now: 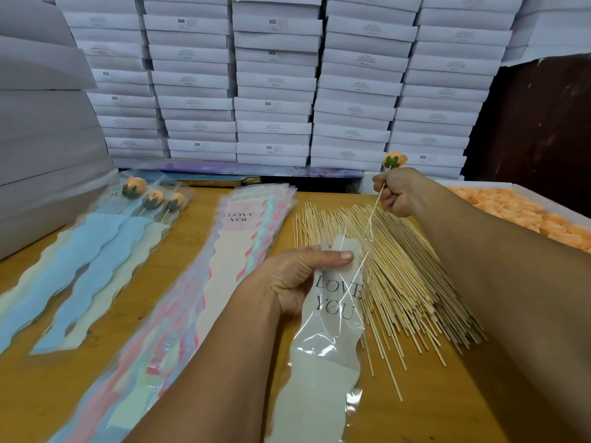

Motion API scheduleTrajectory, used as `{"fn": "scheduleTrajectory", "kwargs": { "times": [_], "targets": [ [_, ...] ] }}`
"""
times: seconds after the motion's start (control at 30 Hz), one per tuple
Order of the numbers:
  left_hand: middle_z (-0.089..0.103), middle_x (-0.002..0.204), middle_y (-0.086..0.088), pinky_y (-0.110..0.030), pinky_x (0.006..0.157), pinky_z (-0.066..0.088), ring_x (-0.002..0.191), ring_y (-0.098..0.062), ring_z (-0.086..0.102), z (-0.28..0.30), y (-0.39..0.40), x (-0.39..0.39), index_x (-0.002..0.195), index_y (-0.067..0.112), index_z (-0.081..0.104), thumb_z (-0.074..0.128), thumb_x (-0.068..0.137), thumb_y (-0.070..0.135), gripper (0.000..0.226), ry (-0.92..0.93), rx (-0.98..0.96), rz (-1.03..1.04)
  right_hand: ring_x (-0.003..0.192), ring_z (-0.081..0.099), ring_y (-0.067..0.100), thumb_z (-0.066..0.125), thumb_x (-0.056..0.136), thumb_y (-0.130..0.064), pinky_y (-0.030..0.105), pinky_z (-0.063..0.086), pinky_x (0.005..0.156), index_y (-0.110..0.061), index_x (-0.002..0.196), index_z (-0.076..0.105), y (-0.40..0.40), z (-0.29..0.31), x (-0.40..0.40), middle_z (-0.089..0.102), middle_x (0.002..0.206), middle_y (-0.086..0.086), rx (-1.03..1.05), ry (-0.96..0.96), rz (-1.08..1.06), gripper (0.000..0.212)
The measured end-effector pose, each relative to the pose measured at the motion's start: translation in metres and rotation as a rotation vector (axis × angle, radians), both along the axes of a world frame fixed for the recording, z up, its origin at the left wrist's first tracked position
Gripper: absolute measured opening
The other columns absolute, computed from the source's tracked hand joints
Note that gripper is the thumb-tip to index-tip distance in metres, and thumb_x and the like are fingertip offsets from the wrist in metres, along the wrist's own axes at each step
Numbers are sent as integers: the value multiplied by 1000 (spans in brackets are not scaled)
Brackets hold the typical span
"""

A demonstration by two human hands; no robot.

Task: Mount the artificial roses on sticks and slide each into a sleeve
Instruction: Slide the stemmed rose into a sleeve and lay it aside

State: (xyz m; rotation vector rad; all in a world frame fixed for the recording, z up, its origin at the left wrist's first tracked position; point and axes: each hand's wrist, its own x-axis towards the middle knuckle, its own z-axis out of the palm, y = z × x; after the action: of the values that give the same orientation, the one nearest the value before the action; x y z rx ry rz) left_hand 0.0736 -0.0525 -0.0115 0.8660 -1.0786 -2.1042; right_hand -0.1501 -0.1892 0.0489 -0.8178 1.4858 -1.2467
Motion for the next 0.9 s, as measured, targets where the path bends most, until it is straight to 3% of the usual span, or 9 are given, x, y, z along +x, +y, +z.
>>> {"fn": "scheduleTrajectory", "kwargs": {
  "times": [0.2,0.4,0.53,0.67,0.77,0.87,0.9],
  "targets": [
    [74,94,-20,-46,70,61,79,-31,74,-3,-3,0,104,2,70,74,76,4,28,-10,3,11,30,33,3,45,106,-14,15,20,31,-16,91,55,8,-3,21,50,66,-2,-24,41,100,18],
    [75,86,-20,-44,67,61,74,-31,75,-5,-3,-1,83,1,79,74,76,4,9,14,6,25,35,41,5,47,106,-18,15,28,32,-15,101,57,28,-4,44,61,69,2,-36,75,228,11],
    [74,94,-22,-46,68,61,78,-33,74,-6,-3,-3,115,-3,69,74,74,3,41,3,8,74,42,46,5,49,105,-21,15,32,36,-16,104,57,43,-5,51,70,66,2,-13,47,362,10],
    [74,95,-22,-47,70,61,78,-35,74,-4,-3,-2,107,1,70,72,75,3,32,15,18,87,47,45,6,57,101,-24,15,27,37,-12,102,68,52,-11,52,73,76,3,31,26,478,17],
    [73,93,-22,-48,78,58,78,-35,72,-2,-2,-2,112,3,67,72,75,7,37,-10,11,84,54,54,6,58,98,-28,20,39,54,-16,94,77,62,-17,49,76,89,-1,27,131,580,22],
    [72,93,-20,-45,74,61,76,-32,72,-1,-2,-3,120,2,65,71,74,6,47,1,0,101,92,63,17,60,94,-30,35,48,90,-20,90,82,69,-21,41,76,102,-1,18,116,662,24],
    [71,96,-20,-46,75,60,78,-32,71,-1,-2,-3,127,1,62,71,75,6,53,5,-2,107,99,62,21,62,91,-30,38,48,94,-19,94,82,73,-22,37,76,106,1,15,101,690,23]
  ]
}}
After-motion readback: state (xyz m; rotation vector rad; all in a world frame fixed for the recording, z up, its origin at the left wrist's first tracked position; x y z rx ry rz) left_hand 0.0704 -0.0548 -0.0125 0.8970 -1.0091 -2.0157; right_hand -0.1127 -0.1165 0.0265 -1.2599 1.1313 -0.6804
